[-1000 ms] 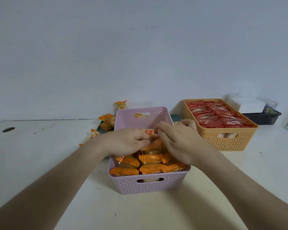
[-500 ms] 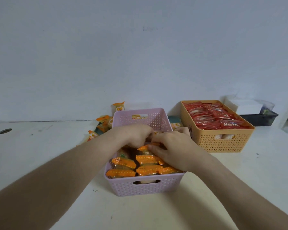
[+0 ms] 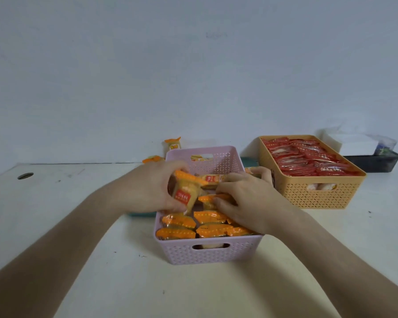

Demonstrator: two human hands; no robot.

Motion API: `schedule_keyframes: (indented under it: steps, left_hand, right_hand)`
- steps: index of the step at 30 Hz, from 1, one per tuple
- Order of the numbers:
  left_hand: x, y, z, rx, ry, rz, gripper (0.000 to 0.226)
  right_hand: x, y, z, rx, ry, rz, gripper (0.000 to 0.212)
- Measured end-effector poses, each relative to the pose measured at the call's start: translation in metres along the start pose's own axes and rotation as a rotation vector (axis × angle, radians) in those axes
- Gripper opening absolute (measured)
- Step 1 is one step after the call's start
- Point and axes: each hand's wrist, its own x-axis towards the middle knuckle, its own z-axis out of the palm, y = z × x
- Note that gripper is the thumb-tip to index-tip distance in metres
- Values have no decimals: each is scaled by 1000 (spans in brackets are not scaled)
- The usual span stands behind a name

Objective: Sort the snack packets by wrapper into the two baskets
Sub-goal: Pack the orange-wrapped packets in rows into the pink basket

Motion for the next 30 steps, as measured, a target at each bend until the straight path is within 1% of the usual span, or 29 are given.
schedule_keyframes:
  steps: [1, 2, 4, 6, 7, 9, 13, 15, 18, 19, 21, 23, 26, 27, 28, 30]
  left_hand:
    - [-1, -4, 3, -5, -24, 22, 49]
    - [-1, -8, 5, -35, -51, 46, 46]
    - [-2, -12, 5, -131, -128, 89, 28]
    - [0, -12, 5, -128, -175, 113, 6]
    - [1, -12, 5, -94, -188, 113, 6]
    - [3, -6, 7, 1, -215, 74, 15]
    - [11, 5, 11, 377, -262, -8, 34]
    - [16, 9, 13, 486, -295, -27, 43]
    - [21, 12, 11, 461, -306, -48, 53]
    - [24, 12, 11, 460, -288, -45, 55]
    - [29, 10, 10, 535, -220, -27, 54]
    - [34, 8, 11, 589, -186, -46, 47]
    - [36, 5, 12, 615, -262, -87, 30]
    - [38, 4, 13, 630, -308, -103, 32]
    - [40, 2, 14, 644, -356, -125, 39]
    - [46, -1, 16, 662, -432, -165, 51]
  right_hand:
    - [0, 0, -1, 11, -3, -9, 31]
    - [1, -1, -1, 26, -12, -22, 30]
    - [2, -3, -3, 31, -30, -55, 31]
    - [4, -4, -6, 1, -50, -86, 29]
    - [5, -5, -8, -11, -62, -97, 28]
    - [6, -6, -12, 15, -106, -89, 25]
    - [9, -12, -17, 42, -183, -72, 25]
    - [10, -15, -18, 15, -236, -75, 29]
    - [13, -18, -22, 23, -345, -57, 37]
    - [15, -18, -23, 56, -366, -44, 39]
    - [21, -19, -26, 160, -357, -23, 37]
    - [29, -18, -28, 233, -309, -3, 36]
    - [47, -17, -25, 253, -245, 30, 26]
    - [54, -18, -24, 258, -248, 47, 30]
    - [60, -19, -22, 278, -273, 62, 39]
    - [70, -24, -16, 316, -369, 69, 56]
